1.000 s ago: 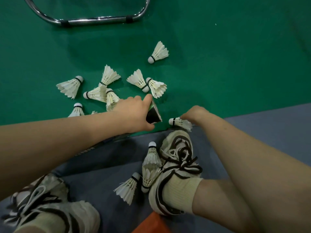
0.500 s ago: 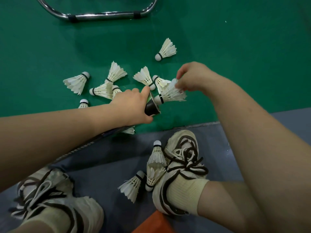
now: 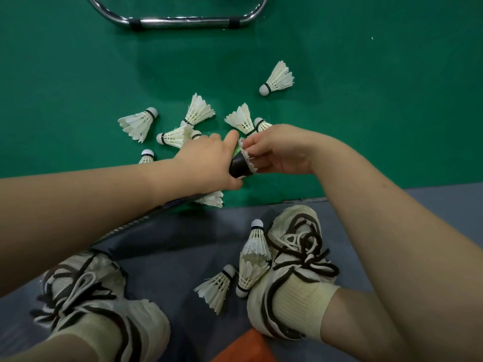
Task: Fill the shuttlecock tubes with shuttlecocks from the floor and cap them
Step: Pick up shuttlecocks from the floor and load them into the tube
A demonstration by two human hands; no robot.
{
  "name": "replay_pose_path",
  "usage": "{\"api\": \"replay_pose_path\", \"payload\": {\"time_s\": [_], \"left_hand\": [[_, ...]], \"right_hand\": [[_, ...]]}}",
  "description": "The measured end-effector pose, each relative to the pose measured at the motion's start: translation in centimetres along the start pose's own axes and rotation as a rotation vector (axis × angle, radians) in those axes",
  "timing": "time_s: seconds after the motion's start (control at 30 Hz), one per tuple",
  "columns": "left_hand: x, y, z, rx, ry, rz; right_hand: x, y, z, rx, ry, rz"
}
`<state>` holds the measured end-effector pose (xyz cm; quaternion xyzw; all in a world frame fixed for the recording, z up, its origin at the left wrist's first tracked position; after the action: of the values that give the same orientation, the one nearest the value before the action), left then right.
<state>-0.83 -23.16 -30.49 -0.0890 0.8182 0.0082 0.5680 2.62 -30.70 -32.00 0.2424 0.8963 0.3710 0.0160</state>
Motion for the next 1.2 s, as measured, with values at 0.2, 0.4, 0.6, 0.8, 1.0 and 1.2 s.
{"api": "replay_pose_path", "payload": {"time_s": [0.2,0.4,0.6,0.8,1.0,1.2], "left_hand": [[-0.1,0.8,-1.8,0.027,-0.016,0.027],[-0.6,0.2,-3.8,0.091,-0.071,0.022],[1.2,0.0,-4.9,0.107,-0.015,-0.032],[2.6,0.1,-5.3,0.077,0.033,0.065],[2.9,1.0,-5.5,0.055,0.049,0.103],[3.2,0.1,-5.9,0.071,0.059,0.108]], "right_hand": [[3.3,-0.2,-0.1,0.036,0.260,-0.124],[7.0,-2.0,0.4,0.061,0.320,-0.115],[7.9,-3.4,0.7,0.072,0.320,-0.069],[4.2,-5.2,-0.2,0.251,0.120,-0.464],[4.0,-9.3,-1.6,0.450,0.110,-0.917],[6.1,-12.3,-1.0,0.431,0.095,-1.192]]}}
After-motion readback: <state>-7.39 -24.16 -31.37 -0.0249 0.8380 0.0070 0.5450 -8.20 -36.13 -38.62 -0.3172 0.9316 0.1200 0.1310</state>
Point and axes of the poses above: each hand's wrist, its own z-axis towards the middle knuckle, its own x-axis out of the palm, y = z × x, the point moved 9 cm from there along z, towards the middle knuckle, and after that the axes turned 2 degrees about z, right-handed, at the moved point
